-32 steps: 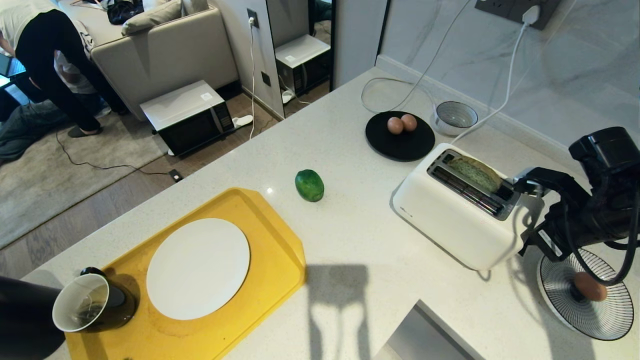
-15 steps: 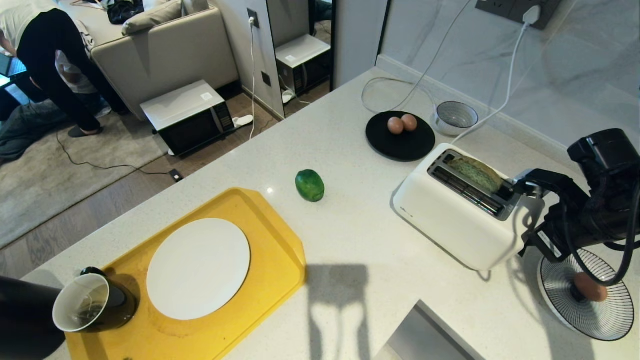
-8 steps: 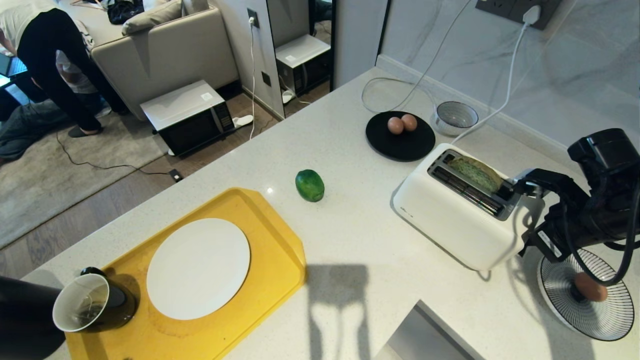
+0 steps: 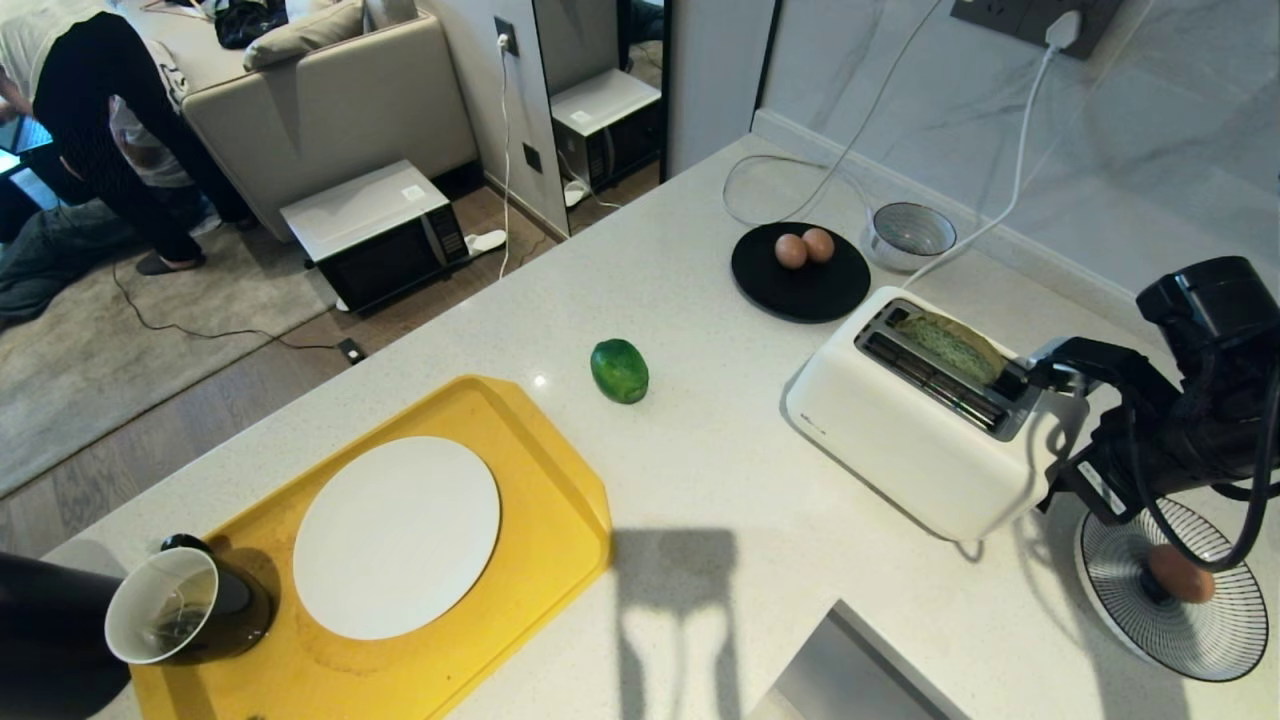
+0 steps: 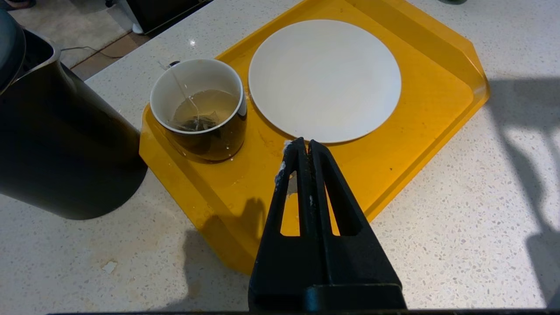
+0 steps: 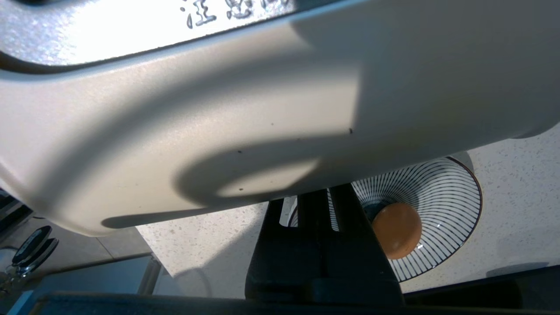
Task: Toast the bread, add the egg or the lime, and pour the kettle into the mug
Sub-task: Use a bread toaster
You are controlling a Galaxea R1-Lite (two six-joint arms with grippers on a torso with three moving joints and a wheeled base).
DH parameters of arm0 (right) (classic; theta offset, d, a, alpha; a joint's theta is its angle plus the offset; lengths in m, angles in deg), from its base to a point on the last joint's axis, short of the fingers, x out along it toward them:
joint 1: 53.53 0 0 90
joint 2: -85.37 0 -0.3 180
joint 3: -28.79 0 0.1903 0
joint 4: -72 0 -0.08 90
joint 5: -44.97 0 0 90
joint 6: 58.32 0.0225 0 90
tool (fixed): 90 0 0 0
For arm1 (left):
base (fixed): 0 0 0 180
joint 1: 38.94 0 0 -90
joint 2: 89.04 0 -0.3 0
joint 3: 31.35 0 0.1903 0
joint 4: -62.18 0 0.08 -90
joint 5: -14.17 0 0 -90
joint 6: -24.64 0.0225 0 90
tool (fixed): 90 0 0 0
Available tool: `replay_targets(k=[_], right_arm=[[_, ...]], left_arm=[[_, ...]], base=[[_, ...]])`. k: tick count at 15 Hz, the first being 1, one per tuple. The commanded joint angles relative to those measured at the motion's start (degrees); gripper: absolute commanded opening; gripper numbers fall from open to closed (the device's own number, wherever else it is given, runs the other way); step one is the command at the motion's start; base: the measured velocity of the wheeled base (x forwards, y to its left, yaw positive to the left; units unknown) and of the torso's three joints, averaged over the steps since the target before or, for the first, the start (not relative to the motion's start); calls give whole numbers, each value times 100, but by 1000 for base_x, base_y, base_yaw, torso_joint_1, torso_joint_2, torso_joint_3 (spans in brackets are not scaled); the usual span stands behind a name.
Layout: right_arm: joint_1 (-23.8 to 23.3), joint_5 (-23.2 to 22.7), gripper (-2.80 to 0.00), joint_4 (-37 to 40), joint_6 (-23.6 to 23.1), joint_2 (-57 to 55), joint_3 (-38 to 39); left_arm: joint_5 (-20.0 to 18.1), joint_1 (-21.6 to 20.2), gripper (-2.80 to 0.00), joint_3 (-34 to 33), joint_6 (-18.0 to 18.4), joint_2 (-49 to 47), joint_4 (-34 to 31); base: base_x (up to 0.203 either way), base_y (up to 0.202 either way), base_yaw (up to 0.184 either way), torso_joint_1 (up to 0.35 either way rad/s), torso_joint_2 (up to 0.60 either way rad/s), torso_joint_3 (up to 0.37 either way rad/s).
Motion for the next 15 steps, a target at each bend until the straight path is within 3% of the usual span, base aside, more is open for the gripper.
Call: replay_targets(k=[1, 15], right_arm=[[-1, 19, -280, 14, -17, 11, -7], [-9, 25, -280, 5, -17, 13, -25]], left_arm=[[1, -1, -280, -1, 0, -9, 4], [1, -1, -280, -1, 0, -9, 4]], base=[[0, 0, 0, 0, 0, 0], [0, 0, 0, 0, 0, 0]])
